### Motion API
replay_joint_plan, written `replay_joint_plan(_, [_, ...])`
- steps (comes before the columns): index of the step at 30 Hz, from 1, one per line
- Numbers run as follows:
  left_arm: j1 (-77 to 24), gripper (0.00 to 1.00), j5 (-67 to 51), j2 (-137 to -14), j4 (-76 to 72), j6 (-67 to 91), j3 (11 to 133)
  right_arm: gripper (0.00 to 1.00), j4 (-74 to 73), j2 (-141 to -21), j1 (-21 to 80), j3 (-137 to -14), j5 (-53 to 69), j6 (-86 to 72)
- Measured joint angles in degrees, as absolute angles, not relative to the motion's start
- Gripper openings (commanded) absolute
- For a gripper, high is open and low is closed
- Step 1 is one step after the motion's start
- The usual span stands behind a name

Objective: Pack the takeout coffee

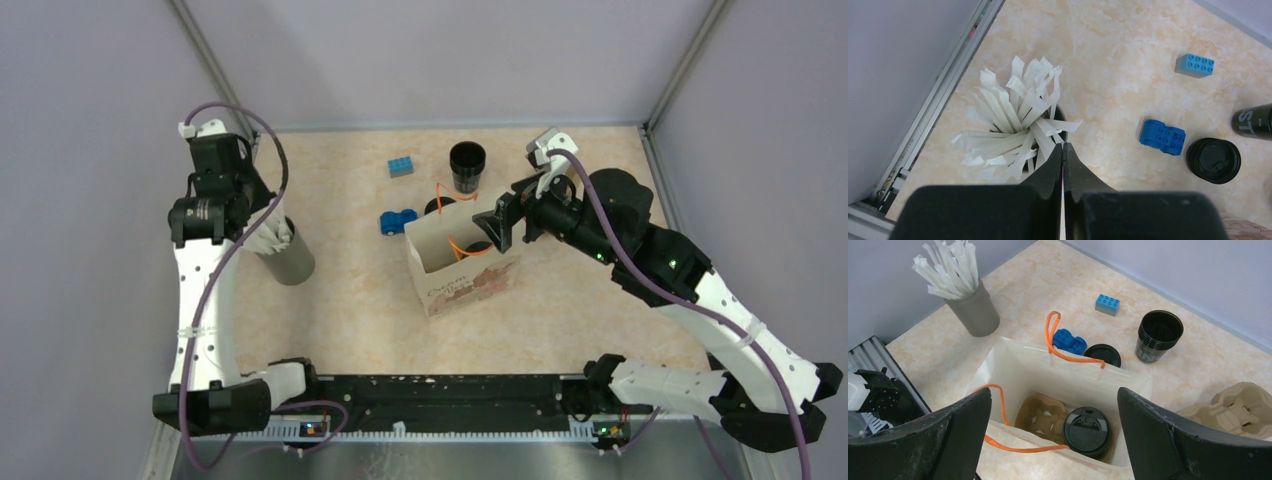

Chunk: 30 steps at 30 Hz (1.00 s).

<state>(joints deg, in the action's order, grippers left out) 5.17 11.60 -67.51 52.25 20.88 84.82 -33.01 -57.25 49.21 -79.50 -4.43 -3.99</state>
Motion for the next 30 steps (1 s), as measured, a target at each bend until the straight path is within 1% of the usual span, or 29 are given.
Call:
replay_joint_plan(5, [5.17, 0.0, 11.07, -66.98, 57.14, 20.73, 90.63, 0.93, -32.38, -57.1, 49.21, -79.33, -4.64, -3.55])
replay_joint_plan(8, [5.17, 0.0, 9.58, -66.72, 59.31, 20.08, 95.79, 0.93, -29.91, -55.31, 49.21, -76.79, -5.8, -3.38])
replay_joint_plan(12, [5.17, 0.0, 6.5, -66.28, 60.71, 19.03, 104.29, 0.93, -26.76, -52.1, 49.21, -73.91, -8.56, -3.33])
replay_joint_plan(15, [5.17, 0.0, 2.31, -64.77, 60.31, 18.09, 107.98, 0.93, -24.34, -51.37, 49.21, -73.89, -10.81, -2.87])
replay_joint_plan(20, [5.21, 0.0, -7.77, -61.91, 59.53, 17.98, 110.15, 0.93, -22.2, -51.57, 49.21, -73.93, -14.72, -1.61])
replay_joint_plan(24, [5.21, 0.0, -20.84, -62.17, 59.57, 18.22, 113.4, 0.93, -21.82, -52.75, 49.21, -74.0, -17.1, -0.93])
replay_joint_plan(27, [5.21, 0.0, -32.71, -63.61, 59.55, 19.57, 116.09, 0.94, -21.8, -53.82, 49.21, -74.02, -18.17, -0.08])
replay_joint_plan(30, [5.21, 0.0, -41.65, -64.4, 58.78, 21.52, 115.87, 0.94, -21.71, -54.19, 49.21, -74.02, -18.68, 0.01])
